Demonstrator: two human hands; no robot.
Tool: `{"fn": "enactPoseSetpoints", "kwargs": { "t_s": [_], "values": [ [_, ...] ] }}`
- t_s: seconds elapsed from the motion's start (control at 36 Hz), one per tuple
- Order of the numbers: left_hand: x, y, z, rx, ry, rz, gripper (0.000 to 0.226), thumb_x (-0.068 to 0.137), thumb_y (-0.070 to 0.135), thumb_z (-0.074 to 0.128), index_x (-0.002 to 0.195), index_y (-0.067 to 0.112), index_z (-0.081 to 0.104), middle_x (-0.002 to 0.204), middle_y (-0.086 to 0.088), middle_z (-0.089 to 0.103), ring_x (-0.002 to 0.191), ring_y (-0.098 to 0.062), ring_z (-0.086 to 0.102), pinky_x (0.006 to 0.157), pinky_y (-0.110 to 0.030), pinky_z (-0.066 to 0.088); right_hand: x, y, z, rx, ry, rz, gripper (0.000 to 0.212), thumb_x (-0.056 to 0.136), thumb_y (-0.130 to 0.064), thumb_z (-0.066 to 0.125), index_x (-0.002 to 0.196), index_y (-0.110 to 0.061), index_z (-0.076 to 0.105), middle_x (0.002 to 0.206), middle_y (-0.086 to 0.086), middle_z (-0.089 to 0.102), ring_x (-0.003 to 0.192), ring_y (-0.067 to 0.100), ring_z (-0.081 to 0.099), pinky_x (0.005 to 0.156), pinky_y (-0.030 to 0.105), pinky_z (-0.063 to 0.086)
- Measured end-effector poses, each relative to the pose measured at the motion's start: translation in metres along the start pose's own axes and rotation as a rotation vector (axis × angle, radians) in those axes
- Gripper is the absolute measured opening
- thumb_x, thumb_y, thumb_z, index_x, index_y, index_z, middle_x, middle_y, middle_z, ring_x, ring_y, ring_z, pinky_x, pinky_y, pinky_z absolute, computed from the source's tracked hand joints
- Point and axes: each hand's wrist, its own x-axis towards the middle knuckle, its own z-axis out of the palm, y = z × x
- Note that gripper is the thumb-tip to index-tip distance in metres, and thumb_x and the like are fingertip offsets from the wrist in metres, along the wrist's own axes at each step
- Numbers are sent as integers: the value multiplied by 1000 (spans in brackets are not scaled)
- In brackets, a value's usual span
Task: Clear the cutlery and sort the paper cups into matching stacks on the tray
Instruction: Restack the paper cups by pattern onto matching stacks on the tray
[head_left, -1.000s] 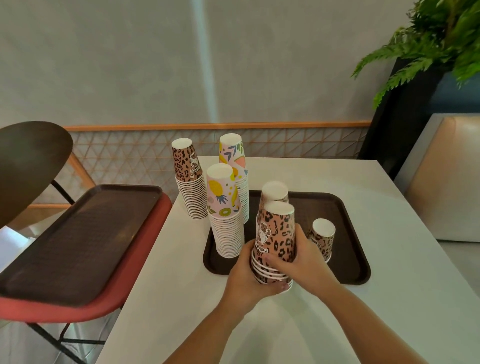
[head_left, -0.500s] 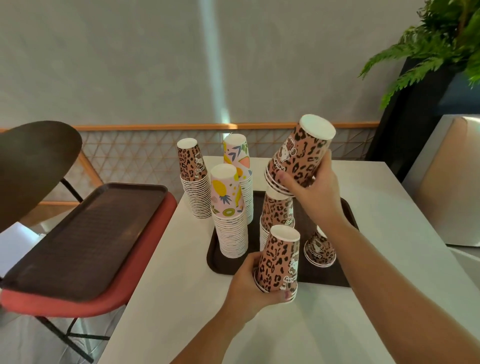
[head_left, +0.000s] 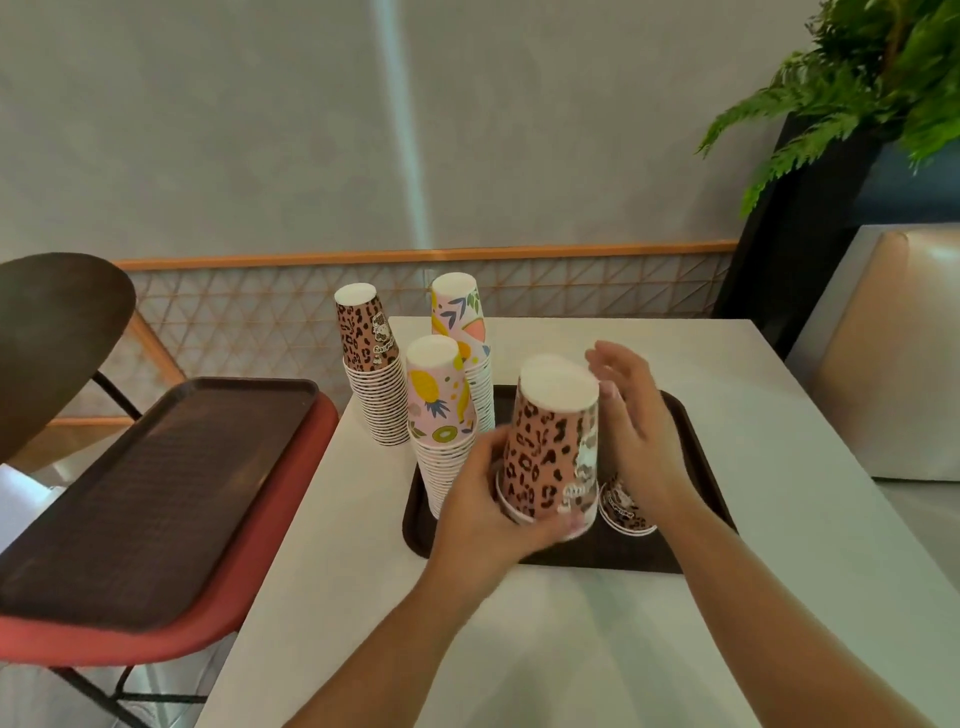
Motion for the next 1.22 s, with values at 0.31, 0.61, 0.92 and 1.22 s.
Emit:
{"fn": "enactPoseSetpoints", "kwargs": {
  "t_s": [0.31, 0.61, 0.92, 1.22],
  "values": [
    [68, 52, 11, 35, 192, 255, 75, 60, 6, 84, 123, 22, 47, 115, 8, 61, 107, -6, 60, 90, -27, 52, 32, -41, -5, -12, -167, -104, 61, 75, -32, 74, 123, -33, 35, 110, -25, 53, 104, -9, 54, 85, 11, 48],
    [87, -15, 29, 90, 200, 95, 78, 55, 1, 86, 117, 25, 46, 107, 11, 60, 104, -7, 59, 90, -29, 52, 34, 24, 2, -103, -266, 64, 61, 73, -30, 77, 121, -31, 39, 109, -17, 56, 101, -2, 57, 83, 12, 47],
    [81, -43, 40, 235, 233, 29, 72, 64, 13, 83, 126, 15, 47, 119, 1, 59, 110, -13, 54, 94, -30, 48, 26, 54, 7, -137, -317, 113, 70, 73, -33, 76, 132, -25, 39, 113, -18, 53, 103, -3, 50, 78, 3, 38],
    [22, -66, 47, 244, 388, 60, 59, 80, 15, 71, 130, 20, 42, 133, 6, 50, 124, -3, 45, 104, -22, 42, -9, 43, 12, -200, 40, -108, 76, 74, -49, 69, 136, -28, 31, 140, -3, 40, 129, 4, 35, 104, 28, 37]
  ]
}}
